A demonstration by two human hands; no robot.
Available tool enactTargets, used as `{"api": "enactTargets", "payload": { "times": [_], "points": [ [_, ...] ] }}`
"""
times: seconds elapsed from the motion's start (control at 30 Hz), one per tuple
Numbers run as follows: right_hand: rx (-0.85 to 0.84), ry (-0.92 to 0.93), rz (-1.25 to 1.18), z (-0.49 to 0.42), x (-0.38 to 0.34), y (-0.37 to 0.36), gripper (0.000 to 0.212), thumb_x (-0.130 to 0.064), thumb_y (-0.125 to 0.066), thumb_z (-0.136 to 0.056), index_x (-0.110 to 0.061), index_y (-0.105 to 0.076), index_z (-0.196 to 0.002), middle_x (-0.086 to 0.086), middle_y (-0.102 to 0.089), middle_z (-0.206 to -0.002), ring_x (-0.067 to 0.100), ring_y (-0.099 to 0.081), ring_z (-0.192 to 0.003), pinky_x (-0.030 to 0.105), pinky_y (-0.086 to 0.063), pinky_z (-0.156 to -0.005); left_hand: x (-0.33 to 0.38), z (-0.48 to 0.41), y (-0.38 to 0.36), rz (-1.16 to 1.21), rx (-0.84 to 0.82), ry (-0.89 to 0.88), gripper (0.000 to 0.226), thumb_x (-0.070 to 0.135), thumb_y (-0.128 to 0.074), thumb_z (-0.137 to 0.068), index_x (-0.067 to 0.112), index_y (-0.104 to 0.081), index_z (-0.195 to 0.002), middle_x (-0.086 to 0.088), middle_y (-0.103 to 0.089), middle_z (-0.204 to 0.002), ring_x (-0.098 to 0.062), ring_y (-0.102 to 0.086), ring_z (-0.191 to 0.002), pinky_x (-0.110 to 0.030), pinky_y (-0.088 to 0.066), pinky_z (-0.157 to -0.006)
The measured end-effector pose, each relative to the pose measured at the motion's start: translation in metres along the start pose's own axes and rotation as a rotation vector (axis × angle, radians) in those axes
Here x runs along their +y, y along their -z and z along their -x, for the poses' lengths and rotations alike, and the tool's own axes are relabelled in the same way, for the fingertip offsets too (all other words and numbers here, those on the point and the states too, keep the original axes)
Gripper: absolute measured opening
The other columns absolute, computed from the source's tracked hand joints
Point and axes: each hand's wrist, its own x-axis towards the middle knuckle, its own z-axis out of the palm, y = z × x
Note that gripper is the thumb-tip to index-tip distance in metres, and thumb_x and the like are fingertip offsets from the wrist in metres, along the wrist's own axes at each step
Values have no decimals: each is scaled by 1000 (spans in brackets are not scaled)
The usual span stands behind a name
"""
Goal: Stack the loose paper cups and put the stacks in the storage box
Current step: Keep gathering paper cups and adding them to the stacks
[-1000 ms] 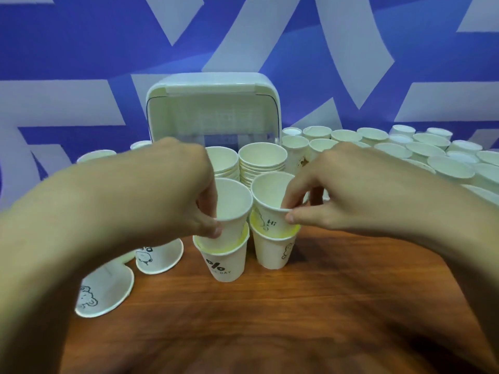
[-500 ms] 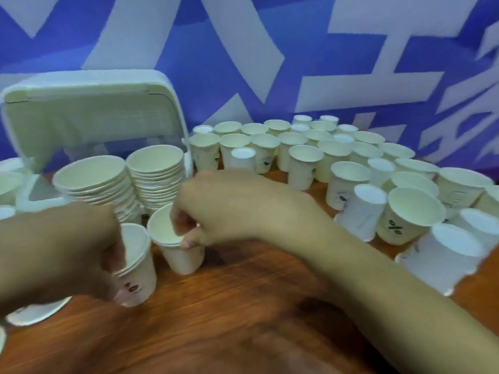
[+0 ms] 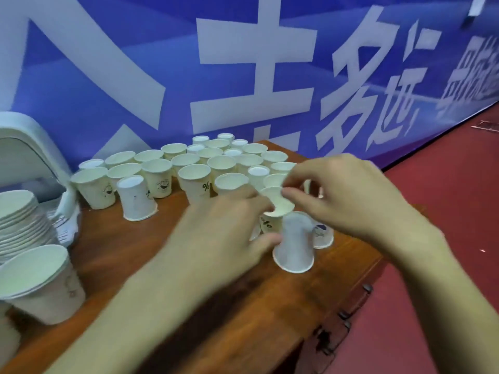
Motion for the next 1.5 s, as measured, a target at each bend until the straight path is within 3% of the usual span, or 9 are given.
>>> {"api": "enactTargets", "payload": {
  "times": [0.1,0.33,0.7,0.83,0.97,1.07,1.3,1.4,1.5],
  "points": [
    [12,-163,19,16,54,-13,18,-49,-60,-90,-39,-68,-102,-24,-56,-73,9,-57,-80,31,-42,-67,32,-20,-15,4,23,-51,38,59,-52,-86,39,-55,-118,19,-50,-124,-8,-54,-108,-29,-43,-68],
    [-116,-124,21,14,101,-59,49,-54,-63,-80,-31,-56,-123,-12,-61,-126,19,-61,-106,40,-52,-79,50,-32,-48,-73,37,-62,26,57,-54,-85,32,-57,-91,16,-56,-112,-9,-55,-104,-32,-46,-65],
    [-157,-142,20,12,103,-66,46,-50,-68,-72,-31,-57,-112,-9,-67,-100,21,-62,-88,38,-53,-72,60,-36,-47,-38,-81,63,25,47,-66,-79,28,-50,-83,11,-58,-89,-13,-54,-88,-30,-29,-60],
    [-127,-112,-55,11,98,-68,66,-60,-71,-70,-33,-50,-126,-11,-64,-121,21,-62,-106,37,-49,-75,59,-33,-44,-3,-112,83,35,51,-69,-76,33,-47,-97,13,-57,-99,-12,-52,-87,-29,-28,-60],
    [-92,-88,-146,9,93,-67,49,-60,-71,-67,-40,-56,-108,-17,-63,-97,13,-62,-89,31,-44,-62,55,-28,-44,-43,-135,89,51,59,-64,-76,35,-46,-117,12,-59,-114,-14,-57,-102,-31,-37,-66],
    [-55,-88,-167,21,86,-68,56,-66,-70,-65,-39,-58,-113,-18,-56,-105,12,-58,-95,34,-48,-69,50,-22,-43,-21,-133,125,67,67,-64,-72,38,-44,-129,15,-53,-122,-13,-57,-106,-30,-44,-68],
    [25,-38,-192,79,42,-90,62,-76,-60,-72,-39,-46,-119,-20,-44,-123,14,-64,-87,36,-51,-68,40,47,-29,-351,-73,90,60,68,-63,-74,31,-42,-116,9,-41,-121,-13,-58,-79,-27,-34,-44],
    [35,-35,-264,97,30,-99,57,-82,-53,-74,-40,-51,-112,-25,-44,-124,1,-62,-73,33,-52,-66,32,78,-34,-353,-132,116,65,83,-37,-79,26,-49,-106,7,-47,-131,-13,-62,-73,-25,-26,-37],
    [143,-147,-402,78,30,-99,42,-68,-55,-85,-40,-52,-116,-23,-51,-115,1,-62,-74,36,-53,-72,22,79,-36,-272,-89,233,65,80,-18,-87,31,-43,-122,15,-35,-145,-12,-65,-81,-28,-42,-48]
  ]
}}
